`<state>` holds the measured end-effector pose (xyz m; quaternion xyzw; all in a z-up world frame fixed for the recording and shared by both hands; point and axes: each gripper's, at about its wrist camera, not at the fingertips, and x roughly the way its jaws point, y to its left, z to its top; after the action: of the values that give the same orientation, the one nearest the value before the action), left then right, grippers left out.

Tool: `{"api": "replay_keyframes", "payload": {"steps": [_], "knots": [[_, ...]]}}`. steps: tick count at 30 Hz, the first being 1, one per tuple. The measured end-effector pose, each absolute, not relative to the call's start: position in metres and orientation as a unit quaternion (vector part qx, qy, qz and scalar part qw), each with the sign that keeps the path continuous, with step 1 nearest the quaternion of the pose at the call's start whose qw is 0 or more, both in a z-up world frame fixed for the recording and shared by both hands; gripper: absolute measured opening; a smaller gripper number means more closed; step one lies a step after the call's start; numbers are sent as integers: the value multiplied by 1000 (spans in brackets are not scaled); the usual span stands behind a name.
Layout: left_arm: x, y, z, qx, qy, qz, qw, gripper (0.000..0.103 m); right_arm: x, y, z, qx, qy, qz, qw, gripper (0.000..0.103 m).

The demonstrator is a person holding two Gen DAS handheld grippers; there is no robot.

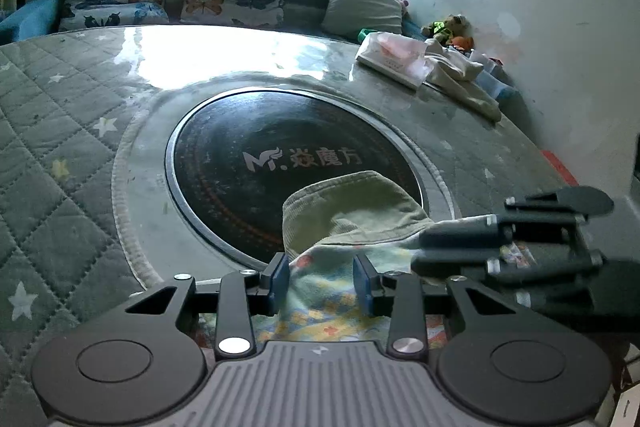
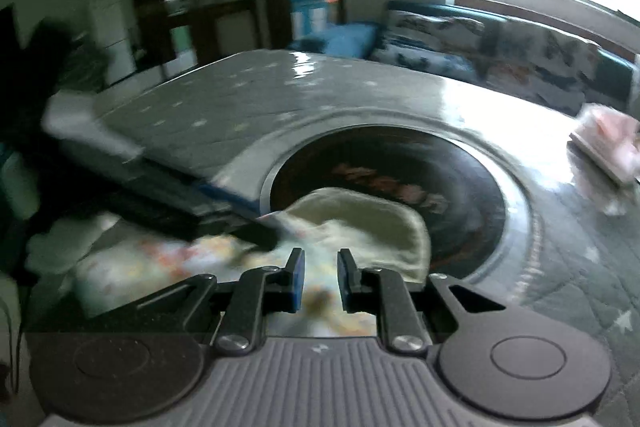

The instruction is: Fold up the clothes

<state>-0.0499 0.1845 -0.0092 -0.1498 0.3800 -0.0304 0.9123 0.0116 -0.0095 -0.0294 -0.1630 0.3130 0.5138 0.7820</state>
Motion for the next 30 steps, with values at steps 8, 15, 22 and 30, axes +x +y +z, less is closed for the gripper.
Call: {"api": "replay_keyframes", "payload": {"steps": [8,15,22,30], "knots": [[-56,180,-2,-142,370,-14,918,38,-13,-14,-22,-175,297,518,783,16],[-90,152,19,-154,337,-56,927,38,-35,-18,-28,-184,302,528,772,17],[-129,126,16,-152,327,-60,931,38,-63,-40,-21,-174,292,540,770,17],[-156,120,-1,-164,332,-42,928,38,-91,-62,-23,-174,277,521,788,17]]}}
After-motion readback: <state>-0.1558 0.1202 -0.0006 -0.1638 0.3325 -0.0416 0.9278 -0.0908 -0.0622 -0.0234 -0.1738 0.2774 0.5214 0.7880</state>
